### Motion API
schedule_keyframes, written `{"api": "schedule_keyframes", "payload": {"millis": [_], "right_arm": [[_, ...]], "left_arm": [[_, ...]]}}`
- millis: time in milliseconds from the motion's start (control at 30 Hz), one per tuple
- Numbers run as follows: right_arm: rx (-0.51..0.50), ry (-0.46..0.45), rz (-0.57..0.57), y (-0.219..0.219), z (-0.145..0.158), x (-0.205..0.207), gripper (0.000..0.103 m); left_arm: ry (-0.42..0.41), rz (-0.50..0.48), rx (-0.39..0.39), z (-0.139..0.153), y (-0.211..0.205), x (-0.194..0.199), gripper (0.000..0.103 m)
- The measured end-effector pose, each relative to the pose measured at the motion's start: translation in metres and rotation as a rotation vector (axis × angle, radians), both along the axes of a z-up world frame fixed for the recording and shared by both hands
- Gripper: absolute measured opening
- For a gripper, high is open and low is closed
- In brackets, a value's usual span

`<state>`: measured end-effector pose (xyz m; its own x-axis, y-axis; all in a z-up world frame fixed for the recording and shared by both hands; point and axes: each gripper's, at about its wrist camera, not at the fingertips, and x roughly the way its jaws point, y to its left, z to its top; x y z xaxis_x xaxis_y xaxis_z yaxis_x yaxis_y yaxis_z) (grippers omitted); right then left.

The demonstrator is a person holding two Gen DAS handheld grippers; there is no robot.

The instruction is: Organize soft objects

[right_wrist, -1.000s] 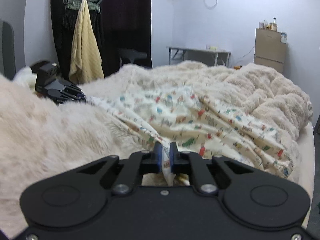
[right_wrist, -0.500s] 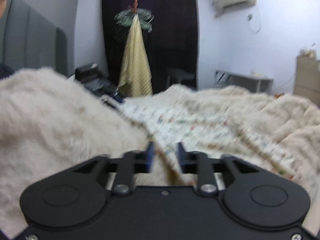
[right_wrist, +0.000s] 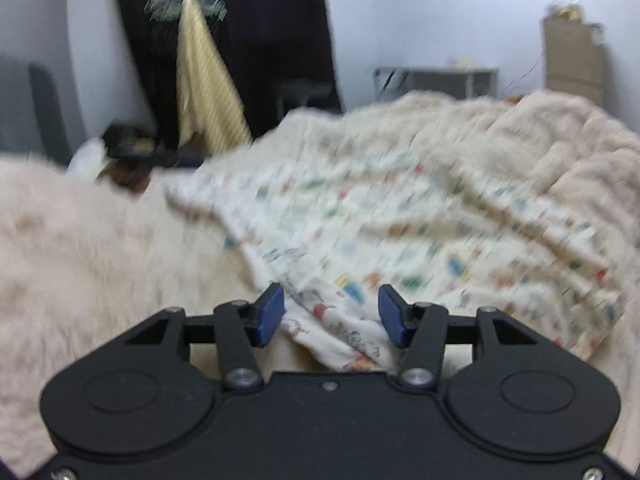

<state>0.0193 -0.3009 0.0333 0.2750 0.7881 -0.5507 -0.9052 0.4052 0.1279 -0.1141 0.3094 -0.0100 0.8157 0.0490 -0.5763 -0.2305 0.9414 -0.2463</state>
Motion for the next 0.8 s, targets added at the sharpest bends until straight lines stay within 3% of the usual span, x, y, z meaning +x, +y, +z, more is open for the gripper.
{"api": "schedule_keyframes", "payload": {"millis": [100,200,267,800], "right_arm": [[-0.022,0.003,0.039,-0.001,-0.005,-0.004,0.051],[-0.018,0.011,0.044,-0.003,-0.004,-0.011,0.051],[-0.019,0.015,0.043,-0.001,-0.005,-0.011,0.052],[-0.035,0.026,0.043,0.006,-0.01,-0.009,0.055]], "left_arm": [[0.133,0.16,-0.053,-0.034,0.039,0.004,0.075],[0.203,0.234,-0.165,-0.075,0.066,0.005,0.075],[0.231,0.243,-0.172,-0.088,0.067,0.004,0.075],[0.246,0.233,-0.119,-0.089,0.066,0.018,0.078]]}}
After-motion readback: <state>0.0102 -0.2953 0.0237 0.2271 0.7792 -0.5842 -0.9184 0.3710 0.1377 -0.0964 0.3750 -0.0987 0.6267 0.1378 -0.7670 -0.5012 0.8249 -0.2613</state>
